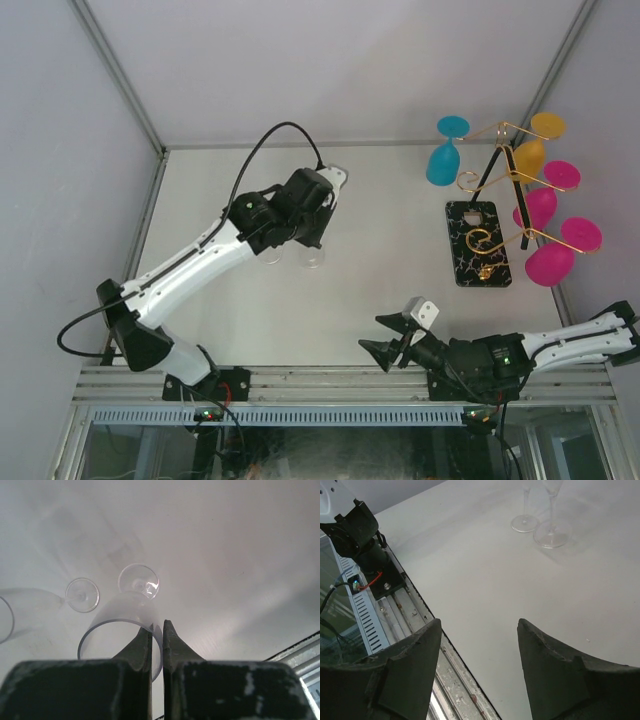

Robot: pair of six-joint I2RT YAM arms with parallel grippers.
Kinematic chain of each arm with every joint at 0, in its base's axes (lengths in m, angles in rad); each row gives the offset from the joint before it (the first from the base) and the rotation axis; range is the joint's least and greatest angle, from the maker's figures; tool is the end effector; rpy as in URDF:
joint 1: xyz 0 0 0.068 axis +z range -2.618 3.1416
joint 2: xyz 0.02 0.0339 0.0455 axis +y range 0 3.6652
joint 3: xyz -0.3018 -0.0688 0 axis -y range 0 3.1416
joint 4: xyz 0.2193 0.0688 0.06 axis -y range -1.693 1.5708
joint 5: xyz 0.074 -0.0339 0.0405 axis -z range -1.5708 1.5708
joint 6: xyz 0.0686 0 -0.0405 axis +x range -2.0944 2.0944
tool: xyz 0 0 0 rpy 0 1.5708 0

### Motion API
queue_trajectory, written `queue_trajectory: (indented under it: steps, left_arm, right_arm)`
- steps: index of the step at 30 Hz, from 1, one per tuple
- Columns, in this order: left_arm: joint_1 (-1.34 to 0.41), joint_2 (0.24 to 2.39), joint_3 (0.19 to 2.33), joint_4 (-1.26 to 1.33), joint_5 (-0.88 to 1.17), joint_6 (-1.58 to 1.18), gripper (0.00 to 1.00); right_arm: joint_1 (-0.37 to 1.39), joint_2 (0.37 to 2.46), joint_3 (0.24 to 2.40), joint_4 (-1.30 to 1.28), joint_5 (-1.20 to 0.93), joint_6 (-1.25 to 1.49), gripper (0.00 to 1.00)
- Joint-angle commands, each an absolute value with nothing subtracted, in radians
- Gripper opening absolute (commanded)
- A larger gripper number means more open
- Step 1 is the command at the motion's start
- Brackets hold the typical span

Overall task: Take the wine glass off the wine glass rack
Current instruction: Place the wine glass at the center of the board.

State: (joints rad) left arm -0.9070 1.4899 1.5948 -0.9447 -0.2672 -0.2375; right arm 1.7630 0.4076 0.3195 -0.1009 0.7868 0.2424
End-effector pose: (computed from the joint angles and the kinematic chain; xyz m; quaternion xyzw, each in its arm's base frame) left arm 0.1997 -0.2259 0.3926 0.2591 0.8899 -0.0872 0.3652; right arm 0.0311 0.0946 0.2506 -0.3135 0.6841 0.3372 0.5657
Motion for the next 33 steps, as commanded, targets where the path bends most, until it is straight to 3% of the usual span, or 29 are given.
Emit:
queue_trajectory:
  steps: [1,12,25,33]
  left_arm:
    - [-0.828,1.546,1.694,-0.927,-0.197,-0.212,0.0]
    - [-0.724,1.683,1.774,-0.957,-0.144,-0.218,0.0]
    - [-0.676,1.703,1.734,-0.919,-0.106,-0.233,0.0]
    - [-0.654,1.696,1.697,-0.91,-0.153,-0.245,0.0]
  right_arm:
    - [1.767,0.374,0.36,-0.138,0.782,0.283,0.62]
    - [1.766,0.373,0.359,-0.132,0.767,0.309,0.66]
    - [1.747,0.374,0.371,-0.174,0.771,0.413,0.81]
    - [1.742,0.389,0.371,-0.166,0.75,0.418,0.82]
